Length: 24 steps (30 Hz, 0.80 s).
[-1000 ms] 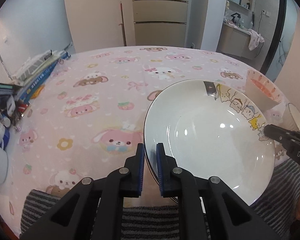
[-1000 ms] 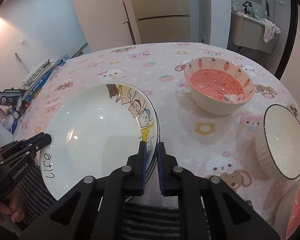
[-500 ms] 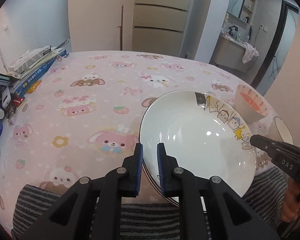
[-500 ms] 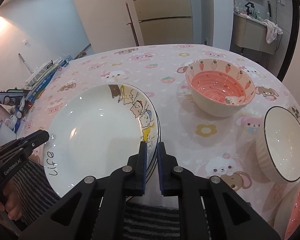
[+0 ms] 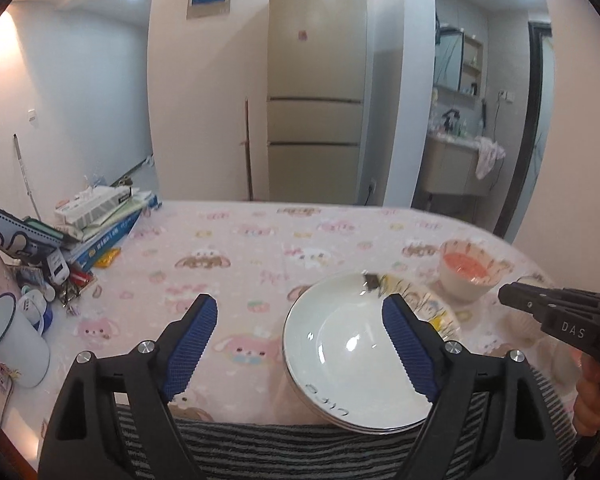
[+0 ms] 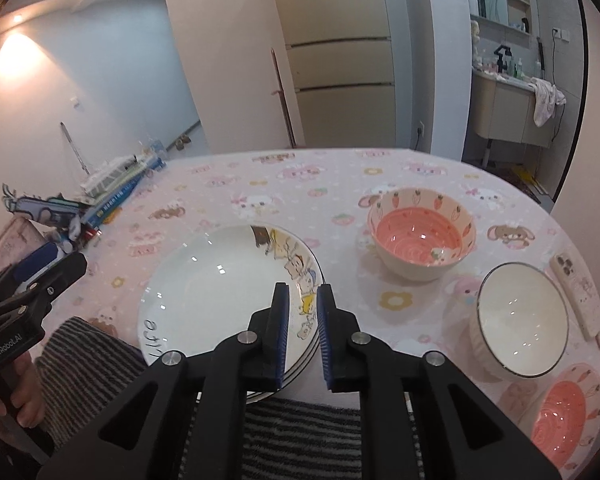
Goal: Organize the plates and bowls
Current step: 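Open both grippers and lift them away from the plate stack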
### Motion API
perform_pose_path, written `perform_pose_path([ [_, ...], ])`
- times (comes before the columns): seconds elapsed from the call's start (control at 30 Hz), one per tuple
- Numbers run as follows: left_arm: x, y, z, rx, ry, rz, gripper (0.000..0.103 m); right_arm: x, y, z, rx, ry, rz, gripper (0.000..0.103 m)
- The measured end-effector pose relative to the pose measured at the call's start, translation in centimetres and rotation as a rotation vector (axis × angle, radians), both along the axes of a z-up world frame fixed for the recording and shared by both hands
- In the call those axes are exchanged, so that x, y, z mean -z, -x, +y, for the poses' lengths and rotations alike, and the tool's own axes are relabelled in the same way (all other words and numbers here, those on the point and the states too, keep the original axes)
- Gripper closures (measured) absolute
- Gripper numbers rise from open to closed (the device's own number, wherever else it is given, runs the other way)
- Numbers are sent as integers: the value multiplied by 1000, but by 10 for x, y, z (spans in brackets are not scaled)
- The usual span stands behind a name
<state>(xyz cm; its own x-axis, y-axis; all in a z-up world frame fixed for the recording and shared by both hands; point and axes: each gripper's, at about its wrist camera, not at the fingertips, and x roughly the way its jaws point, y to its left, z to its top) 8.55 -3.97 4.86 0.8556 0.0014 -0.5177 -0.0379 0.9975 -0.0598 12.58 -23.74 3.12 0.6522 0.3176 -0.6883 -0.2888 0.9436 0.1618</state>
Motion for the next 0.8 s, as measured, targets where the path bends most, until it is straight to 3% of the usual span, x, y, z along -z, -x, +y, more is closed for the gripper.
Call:
perform_pose_path([
  [0.27, -42, 31, -17, 47, 18, -119, 16, -55, 31, -32, 19, -48, -144, 74],
  [0.6, -74, 36, -56, 174, 66, -227, 11, -91, 44, -84, 117, -44, -227, 71],
  [0.7, -77, 29, -66, 194, 92, -250, 5, -102, 48, -88, 82, -48, -251, 71],
  [0.8, -77, 21, -78, 199, 63, -271, 0, -110, 45, -90, 44, -48, -267, 71],
])
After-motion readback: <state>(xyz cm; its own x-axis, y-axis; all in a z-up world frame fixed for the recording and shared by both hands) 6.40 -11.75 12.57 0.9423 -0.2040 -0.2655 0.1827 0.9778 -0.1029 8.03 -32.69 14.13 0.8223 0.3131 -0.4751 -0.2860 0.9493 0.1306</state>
